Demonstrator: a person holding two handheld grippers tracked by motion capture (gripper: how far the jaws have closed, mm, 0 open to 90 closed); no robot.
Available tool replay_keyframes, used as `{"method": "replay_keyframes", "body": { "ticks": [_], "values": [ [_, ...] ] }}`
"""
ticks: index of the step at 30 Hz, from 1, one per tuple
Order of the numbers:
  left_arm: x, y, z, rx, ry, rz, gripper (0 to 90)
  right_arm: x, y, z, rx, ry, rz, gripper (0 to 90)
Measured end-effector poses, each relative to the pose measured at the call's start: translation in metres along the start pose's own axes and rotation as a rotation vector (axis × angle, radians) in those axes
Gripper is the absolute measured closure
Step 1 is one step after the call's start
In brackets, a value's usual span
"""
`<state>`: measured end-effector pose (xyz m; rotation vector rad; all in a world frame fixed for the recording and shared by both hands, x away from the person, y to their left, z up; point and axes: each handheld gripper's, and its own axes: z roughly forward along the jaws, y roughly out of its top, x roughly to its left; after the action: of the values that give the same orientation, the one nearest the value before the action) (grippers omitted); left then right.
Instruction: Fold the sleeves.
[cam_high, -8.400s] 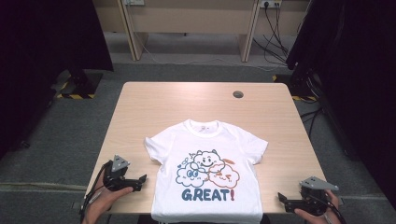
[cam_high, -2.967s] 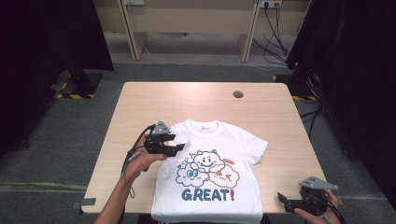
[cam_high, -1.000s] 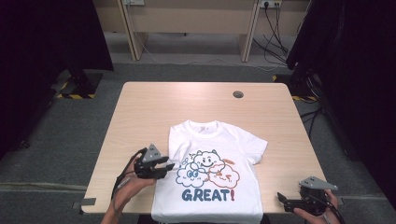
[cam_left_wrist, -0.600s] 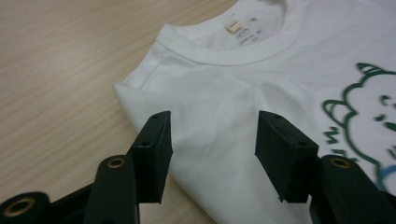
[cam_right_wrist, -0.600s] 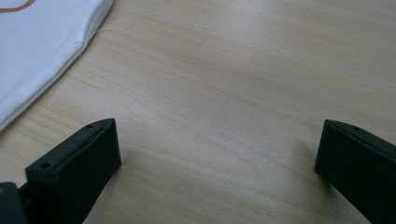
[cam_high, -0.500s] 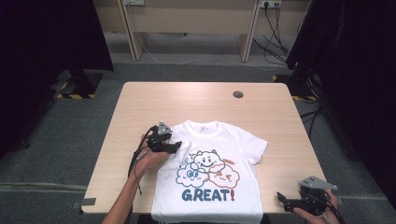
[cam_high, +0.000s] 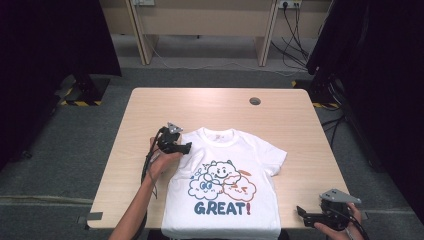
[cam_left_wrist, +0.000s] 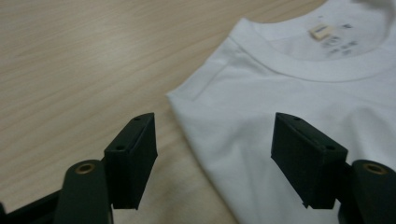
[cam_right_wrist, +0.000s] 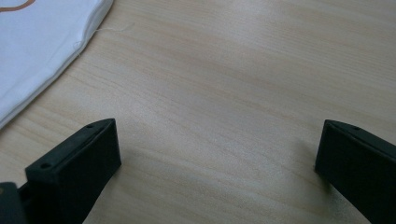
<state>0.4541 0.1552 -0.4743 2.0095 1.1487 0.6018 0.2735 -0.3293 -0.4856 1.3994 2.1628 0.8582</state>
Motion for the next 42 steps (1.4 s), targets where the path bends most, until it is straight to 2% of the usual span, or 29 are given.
{"method": "replay_keyframes", "body": {
  "ticks": [1,2,4,6,7,10,11,13,14,17,21,24,27,29,31,33,35,39,42],
  "values": [
    [-0.005,-0.002,-0.005,-0.008,-0.002,0.012,26.9,0.0,0.0,0.0,-0.001,-0.001,0.001,0.1],
    [-0.011,-0.005,-0.009,-0.004,-0.007,0.04,26.3,0.0,0.0,0.0,-0.003,-0.002,0.002,0.1],
    [-0.022,-0.011,-0.014,0.007,-0.008,0.107,26.4,0.001,0.0,0.0,-0.003,-0.004,0.003,0.1],
    [-0.031,-0.017,-0.01,0.036,-0.007,0.179,26.3,0.001,0.0,0.0,-0.001,-0.004,0.004,0.1],
    [-0.033,-0.018,-0.009,0.009,-0.008,0.172,26.1,0.001,0.0,0.0,-0.001,-0.004,0.004,0.1],
    [-0.037,-0.017,-0.012,0.012,0.009,0.204,25.8,0.001,0.0,0.0,-0.004,-0.004,0.004,0.1],
    [-0.038,-0.016,-0.014,0.002,0.011,0.195,24.6,0.001,0.0,0.0,-0.003,-0.003,0.004,0.1],
    [-0.04,-0.015,-0.019,-0.019,-0.014,0.151,21.9,0.001,0.0,0.0,-0.001,-0.003,0.003,0.1],
    [-0.04,-0.016,-0.022,-0.02,-0.026,0.144,22.0,0.001,0.0,0.0,-0.003,-0.003,0.003,0.1],
    [-0.042,-0.021,-0.026,0.014,-0.04,0.167,22.1,0.001,0.0,0.0,-0.004,-0.003,0.003,0.1],
    [-0.039,-0.028,-0.037,-0.019,-0.065,0.091,19.9,0.002,0.0,0.0,-0.004,-0.003,0.005,0.1],
    [-0.039,-0.034,-0.044,-0.015,-0.055,0.095,20.4,0.002,0.0,0.0,-0.002,-0.003,0.004,0.1],
    [-0.039,-0.043,-0.041,0.046,-0.048,0.14,20.5,0.002,0.0,0.0,-0.004,-0.003,0.006,0.1],
    [-0.038,-0.048,-0.042,0.031,-0.078,0.119,20.7,0.002,0.0,0.0,-0.004,-0.003,0.003,0.1],
    [-0.036,-0.052,-0.047,0.031,-0.097,0.135,20.6,0.002,0.0,0.0,-0.003,-0.002,0.005,0.1],
    [-0.032,-0.053,-0.05,0.039,-0.093,0.144,20.2,0.002,0.0,0.0,-0.002,-0.002,0.004,0.1],
    [-0.027,-0.055,-0.053,0.051,-0.071,0.141,19.1,0.002,0.0,0.0,-0.002,-0.002,0.003,0.1],
    [-0.016,-0.061,-0.059,0.056,-0.09,0.115,19.1,0.002,0.0,0.0,-0.001,-0.003,0.002,0.1],
    [-0.013,-0.064,-0.064,0.04,-0.099,0.095,17.3,0.002,0.0,0.0,-0.002,-0.003,0.001,0.1]
  ]
}}
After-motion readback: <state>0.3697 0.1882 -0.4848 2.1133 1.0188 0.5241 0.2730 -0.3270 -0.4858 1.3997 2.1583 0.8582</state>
